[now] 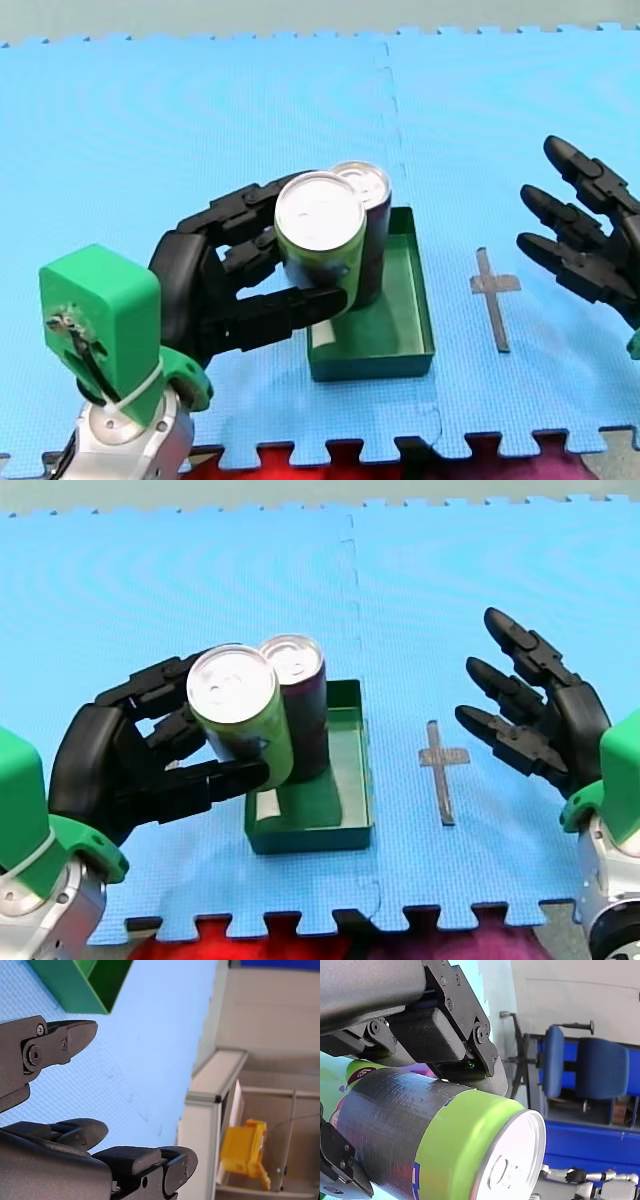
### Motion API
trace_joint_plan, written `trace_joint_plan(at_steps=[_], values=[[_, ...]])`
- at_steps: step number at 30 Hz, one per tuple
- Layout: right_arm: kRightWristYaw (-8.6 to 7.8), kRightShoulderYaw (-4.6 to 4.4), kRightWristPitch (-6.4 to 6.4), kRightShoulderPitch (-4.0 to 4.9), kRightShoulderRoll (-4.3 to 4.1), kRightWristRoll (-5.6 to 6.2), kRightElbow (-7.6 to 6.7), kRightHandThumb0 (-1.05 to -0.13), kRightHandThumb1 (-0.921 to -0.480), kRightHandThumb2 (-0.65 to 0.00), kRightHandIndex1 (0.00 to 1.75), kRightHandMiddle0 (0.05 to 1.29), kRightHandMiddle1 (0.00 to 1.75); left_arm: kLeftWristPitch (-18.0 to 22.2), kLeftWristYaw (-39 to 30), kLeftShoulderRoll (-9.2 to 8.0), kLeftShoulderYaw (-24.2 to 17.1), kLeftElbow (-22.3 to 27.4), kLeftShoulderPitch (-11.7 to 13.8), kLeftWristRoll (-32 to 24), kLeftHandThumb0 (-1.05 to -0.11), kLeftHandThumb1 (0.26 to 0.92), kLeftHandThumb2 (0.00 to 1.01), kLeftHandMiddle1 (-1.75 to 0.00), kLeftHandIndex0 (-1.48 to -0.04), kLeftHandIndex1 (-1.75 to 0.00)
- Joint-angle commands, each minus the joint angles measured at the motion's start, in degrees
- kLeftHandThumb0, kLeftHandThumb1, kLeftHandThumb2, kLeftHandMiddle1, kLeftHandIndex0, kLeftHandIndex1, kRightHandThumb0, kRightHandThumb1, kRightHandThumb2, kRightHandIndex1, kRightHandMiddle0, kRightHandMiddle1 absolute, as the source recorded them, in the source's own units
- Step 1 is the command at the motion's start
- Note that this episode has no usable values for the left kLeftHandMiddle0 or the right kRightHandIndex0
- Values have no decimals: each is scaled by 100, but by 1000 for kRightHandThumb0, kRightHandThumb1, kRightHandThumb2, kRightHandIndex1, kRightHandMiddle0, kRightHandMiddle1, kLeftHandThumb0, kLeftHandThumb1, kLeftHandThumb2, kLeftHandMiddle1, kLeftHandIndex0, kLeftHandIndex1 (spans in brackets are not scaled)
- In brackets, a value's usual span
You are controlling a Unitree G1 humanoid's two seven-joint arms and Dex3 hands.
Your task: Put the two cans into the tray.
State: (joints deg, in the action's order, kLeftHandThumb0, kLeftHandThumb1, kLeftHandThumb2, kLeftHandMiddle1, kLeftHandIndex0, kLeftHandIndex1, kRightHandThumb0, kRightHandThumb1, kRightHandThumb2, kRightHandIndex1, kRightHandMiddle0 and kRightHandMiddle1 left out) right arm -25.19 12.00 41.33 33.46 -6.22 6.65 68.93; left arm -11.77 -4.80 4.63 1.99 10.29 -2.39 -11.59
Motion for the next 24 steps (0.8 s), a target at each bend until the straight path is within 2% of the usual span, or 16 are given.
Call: trace_joint_plan(at_steps=[1,15,24], values=[[20,2,-15,-16,-14,12,-40,-1048,-921,-89,0,282,1,9,5,14,11,24,-37,-8,-386,752,0,-2,-1279,-1],[38,-8,-32,-41,-15,26,-142,-1048,-921,-85,0,277,0,-145,58,-11,26,66,-117,59,-385,754,1,-2,-1280,0],[102,-49,-63,-63,-39,-6,-215,-1048,-921,-90,0,271,0,-151,48,-16,-17,51,-168,73,-387,755,0,-2,-1282,-1]])
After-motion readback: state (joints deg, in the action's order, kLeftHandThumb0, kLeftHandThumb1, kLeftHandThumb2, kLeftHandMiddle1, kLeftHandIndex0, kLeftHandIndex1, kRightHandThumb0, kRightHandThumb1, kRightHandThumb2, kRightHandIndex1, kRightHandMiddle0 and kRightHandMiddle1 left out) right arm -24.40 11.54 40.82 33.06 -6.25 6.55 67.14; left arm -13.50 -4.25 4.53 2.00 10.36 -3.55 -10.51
